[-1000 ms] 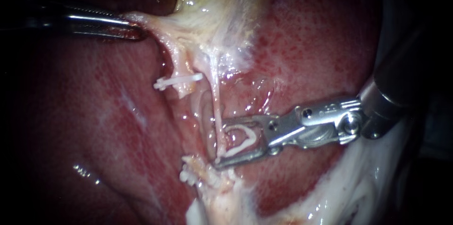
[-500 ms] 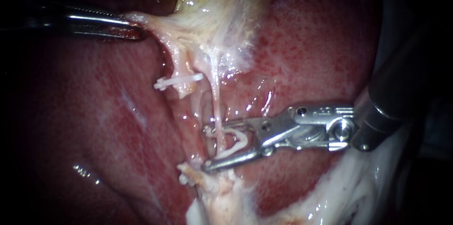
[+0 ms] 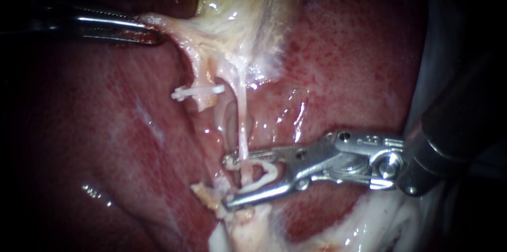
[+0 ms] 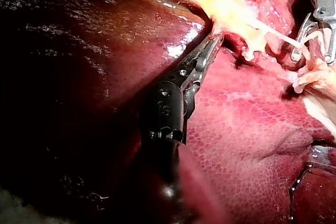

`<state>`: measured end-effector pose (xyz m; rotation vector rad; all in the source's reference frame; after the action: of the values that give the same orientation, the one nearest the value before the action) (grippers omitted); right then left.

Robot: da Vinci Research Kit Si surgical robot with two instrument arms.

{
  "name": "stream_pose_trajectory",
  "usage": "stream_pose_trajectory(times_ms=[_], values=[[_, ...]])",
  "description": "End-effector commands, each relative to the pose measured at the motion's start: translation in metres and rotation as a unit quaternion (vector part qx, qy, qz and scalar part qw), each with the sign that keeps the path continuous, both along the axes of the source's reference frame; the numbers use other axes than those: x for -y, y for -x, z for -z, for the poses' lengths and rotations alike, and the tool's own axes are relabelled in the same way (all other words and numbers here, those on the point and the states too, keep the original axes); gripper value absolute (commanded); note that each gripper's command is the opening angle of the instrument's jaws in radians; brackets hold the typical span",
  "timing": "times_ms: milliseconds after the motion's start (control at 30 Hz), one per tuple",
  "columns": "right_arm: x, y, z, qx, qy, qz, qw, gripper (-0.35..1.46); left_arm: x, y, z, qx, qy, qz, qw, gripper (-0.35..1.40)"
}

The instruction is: Clipping first clip right tube

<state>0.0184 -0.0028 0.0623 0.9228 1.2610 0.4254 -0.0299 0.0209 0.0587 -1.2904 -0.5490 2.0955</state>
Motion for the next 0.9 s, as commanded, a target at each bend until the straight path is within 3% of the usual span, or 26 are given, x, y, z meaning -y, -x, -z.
stream_pose_trajectory(times_ms=[33, 333, 400, 467, 667, 900], values=[[0.0000, 0.0002, -0.0001, 0.003, -0.006, 0.000, 1.0000, 0.37, 0.0000, 0.0000, 0.0000, 0.000, 0.000, 0.000, 1.0000, -0.35], [0.0001, 0.0003, -0.0003, 0.016, -0.041, 0.003, 0.9990, 0.14, 0.0001, 0.0001, -0.0001, 0.000, 0.000, 0.000, 1.0000, -0.35], [0.0001, 0.0004, -0.0003, 0.019, -0.052, 0.006, 0.9984, -0.03, 0.0001, 0.0001, -0.0001, 0.000, 0.000, 0.000, 1.0000, -0.35], [0.0002, 0.0007, -0.0003, 0.019, -0.063, 0.014, 0.9977, -0.35, 0.0001, 0.0001, -0.0001, 0.000, 0.000, 0.000, 1.0000, -0.35], [0.0001, 0.0007, -0.0004, 0.015, -0.076, 0.033, 0.9964, -0.35, 0.0000, 0.0001, -0.0001, 0.000, 0.000, 0.000, 1.0000, -0.35], [0.0000, 0.0007, -0.0007, 0.017, -0.082, 0.034, 0.9959, -0.35, 0.0000, 0.0002, -0.0002, 0.000, 0.000, 0.000, 1.0000, -0.35]])
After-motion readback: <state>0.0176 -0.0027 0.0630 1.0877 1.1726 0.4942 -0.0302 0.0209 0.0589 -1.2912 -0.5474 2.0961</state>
